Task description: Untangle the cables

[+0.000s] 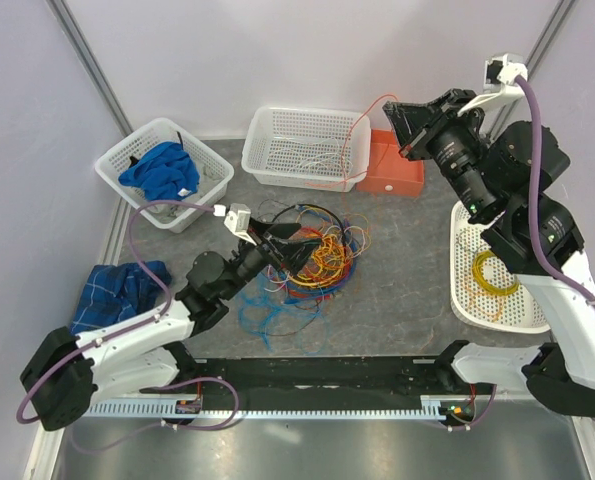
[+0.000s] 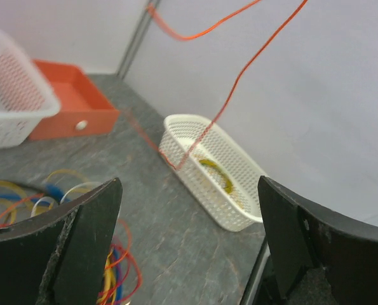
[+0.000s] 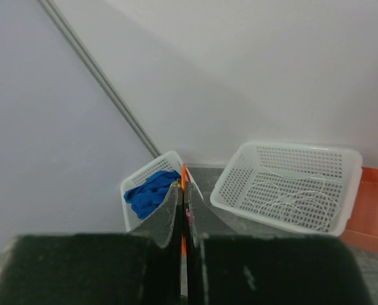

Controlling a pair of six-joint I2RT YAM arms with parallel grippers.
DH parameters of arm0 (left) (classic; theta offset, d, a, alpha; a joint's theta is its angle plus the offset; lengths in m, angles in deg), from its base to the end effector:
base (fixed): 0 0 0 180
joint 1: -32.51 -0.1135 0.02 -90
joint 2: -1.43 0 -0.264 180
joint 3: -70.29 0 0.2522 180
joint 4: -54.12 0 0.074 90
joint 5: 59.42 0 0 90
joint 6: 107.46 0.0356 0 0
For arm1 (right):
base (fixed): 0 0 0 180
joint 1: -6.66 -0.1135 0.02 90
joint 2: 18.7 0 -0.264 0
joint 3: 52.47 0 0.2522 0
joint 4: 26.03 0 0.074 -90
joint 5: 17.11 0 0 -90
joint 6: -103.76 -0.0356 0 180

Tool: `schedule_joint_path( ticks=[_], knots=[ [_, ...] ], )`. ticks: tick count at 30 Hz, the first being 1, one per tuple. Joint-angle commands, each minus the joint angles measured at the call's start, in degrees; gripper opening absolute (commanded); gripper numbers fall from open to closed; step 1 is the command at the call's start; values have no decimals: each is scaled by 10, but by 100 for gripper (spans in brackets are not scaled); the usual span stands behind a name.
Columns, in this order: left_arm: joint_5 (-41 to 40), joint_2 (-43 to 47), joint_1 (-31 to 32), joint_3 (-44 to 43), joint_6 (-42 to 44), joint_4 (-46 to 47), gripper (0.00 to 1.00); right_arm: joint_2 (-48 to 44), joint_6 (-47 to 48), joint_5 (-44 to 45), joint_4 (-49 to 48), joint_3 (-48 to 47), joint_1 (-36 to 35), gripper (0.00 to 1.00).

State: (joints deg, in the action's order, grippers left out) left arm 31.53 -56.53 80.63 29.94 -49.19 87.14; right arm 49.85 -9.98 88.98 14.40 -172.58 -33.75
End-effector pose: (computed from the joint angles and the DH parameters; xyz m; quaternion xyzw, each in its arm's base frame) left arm 0.1504 -0.1686 0.2901 0.0929 0.5988 -0.5144 0.6068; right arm 0.1483 0.1133 0.5776 0.0158 0.6380 0.3308 0.6952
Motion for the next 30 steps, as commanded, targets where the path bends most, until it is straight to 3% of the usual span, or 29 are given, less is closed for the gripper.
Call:
schedule_joint_path(
  ticks=[1,6,12,22,30],
  knots=[
    [-146,55,2,1,-52,-164,94,3,33,81,-17,11,-1,0],
    [-208,163,2,77,-133,-246,94,47,69,157,-44,-19,6,0],
    [-197,254,2,114,-175,-363,93,116,73,189,-94,-72,64,0],
    [-169,349,2,166,-191,-431,93,273,99,219,-110,-256,131,0],
    [-138,421,2,209,-237,-464,93,338,106,246,-195,-242,190,0]
  ],
)
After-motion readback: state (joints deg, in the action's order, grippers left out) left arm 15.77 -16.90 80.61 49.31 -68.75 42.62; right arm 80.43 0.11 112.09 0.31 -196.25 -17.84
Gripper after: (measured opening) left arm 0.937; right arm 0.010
